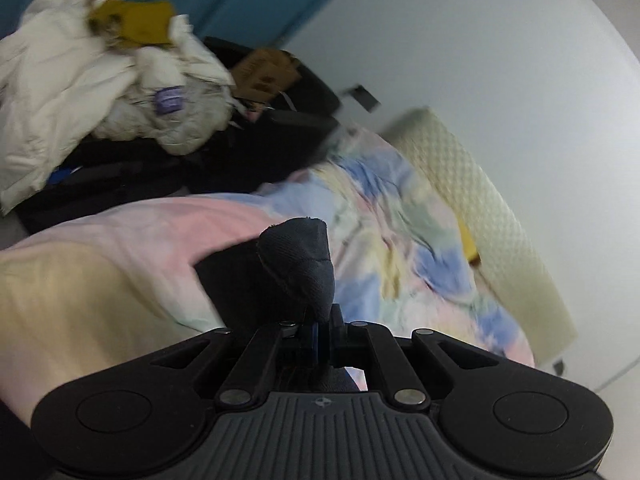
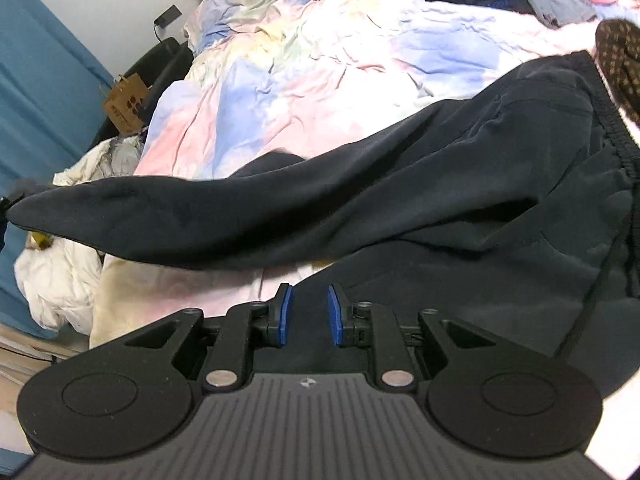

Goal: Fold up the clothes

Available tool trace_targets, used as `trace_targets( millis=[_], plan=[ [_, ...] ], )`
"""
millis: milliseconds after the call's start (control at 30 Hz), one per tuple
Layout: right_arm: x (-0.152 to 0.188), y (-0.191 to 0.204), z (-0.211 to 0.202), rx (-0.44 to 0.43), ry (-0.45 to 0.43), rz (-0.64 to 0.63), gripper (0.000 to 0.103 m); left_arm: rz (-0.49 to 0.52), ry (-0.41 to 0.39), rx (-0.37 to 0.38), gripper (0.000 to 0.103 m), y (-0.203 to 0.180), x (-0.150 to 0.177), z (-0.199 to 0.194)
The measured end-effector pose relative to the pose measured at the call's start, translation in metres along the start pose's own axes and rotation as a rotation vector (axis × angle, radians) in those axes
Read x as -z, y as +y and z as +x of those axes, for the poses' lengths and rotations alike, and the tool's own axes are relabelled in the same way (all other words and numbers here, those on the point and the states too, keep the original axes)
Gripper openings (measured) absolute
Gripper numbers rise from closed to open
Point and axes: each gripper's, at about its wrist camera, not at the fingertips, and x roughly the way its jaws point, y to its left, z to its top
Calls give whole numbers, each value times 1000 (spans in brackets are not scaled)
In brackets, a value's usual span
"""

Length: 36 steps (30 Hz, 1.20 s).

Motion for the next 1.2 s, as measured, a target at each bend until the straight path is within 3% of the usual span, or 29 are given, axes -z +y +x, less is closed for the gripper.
trace_targets(
  millis=[233, 400, 467, 667, 733, 967, 1100, 1200],
  plan=[
    [16, 43, -21, 140, -39, -37, 22, -95, 37, -26, 4, 82, -25, -2],
    [29, 67, -27, 195, -37, -24, 22, -127, 107, -67, 4, 120, -30, 26],
    [35, 77, -28, 207, -27, -39, 22, -161, 135, -45, 4, 125, -41, 40],
    [47, 102, -25, 239, -13, -79, 22, -136, 123, 151, 4, 106, -77, 36],
    [49, 105, -22, 251, -9, -74, 22, -115, 116, 147, 4, 111, -74, 30],
    [52, 108, -9, 287, 38, -67, 22, -252, 255, -98, 4, 229, 0, 25],
    [48, 111, 1, 302, 69, -71, 23, -344, 294, -145, 4, 270, 25, 27],
    [43, 116, 9, 300, 81, -83, 23, -384, 299, -133, 4, 281, 29, 31]
  ],
)
